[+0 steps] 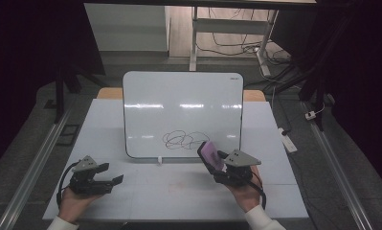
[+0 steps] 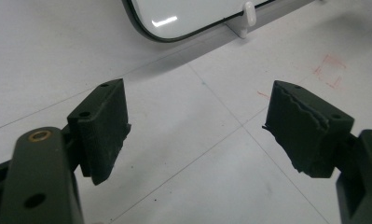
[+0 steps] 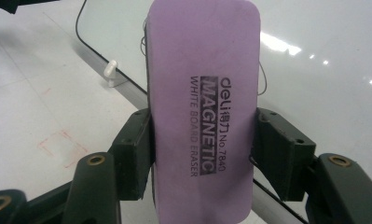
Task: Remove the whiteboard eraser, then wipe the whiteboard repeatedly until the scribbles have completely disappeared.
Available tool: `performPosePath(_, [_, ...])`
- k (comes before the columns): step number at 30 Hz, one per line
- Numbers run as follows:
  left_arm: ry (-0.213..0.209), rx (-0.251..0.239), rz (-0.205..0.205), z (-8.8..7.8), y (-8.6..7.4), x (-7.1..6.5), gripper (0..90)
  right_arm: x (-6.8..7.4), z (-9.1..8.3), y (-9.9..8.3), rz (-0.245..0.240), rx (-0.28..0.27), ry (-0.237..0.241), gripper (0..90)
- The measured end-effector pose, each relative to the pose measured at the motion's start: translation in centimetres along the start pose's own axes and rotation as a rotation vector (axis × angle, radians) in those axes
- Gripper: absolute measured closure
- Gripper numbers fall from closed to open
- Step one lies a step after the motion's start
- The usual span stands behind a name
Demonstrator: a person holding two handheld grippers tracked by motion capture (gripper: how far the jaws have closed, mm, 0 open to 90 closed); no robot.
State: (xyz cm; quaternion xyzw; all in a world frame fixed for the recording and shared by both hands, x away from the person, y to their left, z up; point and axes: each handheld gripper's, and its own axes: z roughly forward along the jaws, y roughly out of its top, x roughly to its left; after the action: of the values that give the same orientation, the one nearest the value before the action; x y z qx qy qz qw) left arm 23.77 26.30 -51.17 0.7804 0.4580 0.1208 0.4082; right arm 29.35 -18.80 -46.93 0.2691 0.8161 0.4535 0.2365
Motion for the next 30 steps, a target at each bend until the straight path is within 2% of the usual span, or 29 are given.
performPosePath(6, [0.0,-0.004,0.004,-0.2,-0.1,0.1,21.4,0.0,0.0,0.1,-0.005,-0.002,-0.011,40.0])
performPosePath(14, [-0.012,0.001,0.011,0.1,0.0,-0.1,21.2,-0.4,0.8,0.9,-0.016,0.001,-0.056,40.0])
performPosePath(20, [-0.022,0.016,0.015,0.5,-0.2,-0.2,20.7,-1.0,2.2,1.9,-0.045,0.018,-0.118,40.1])
performPosePath(30, [-0.03,0.02,0.01,0.7,-0.2,-0.3,20.0,-2.2,4.3,2.9,-0.04,0.04,-0.223,40.1])
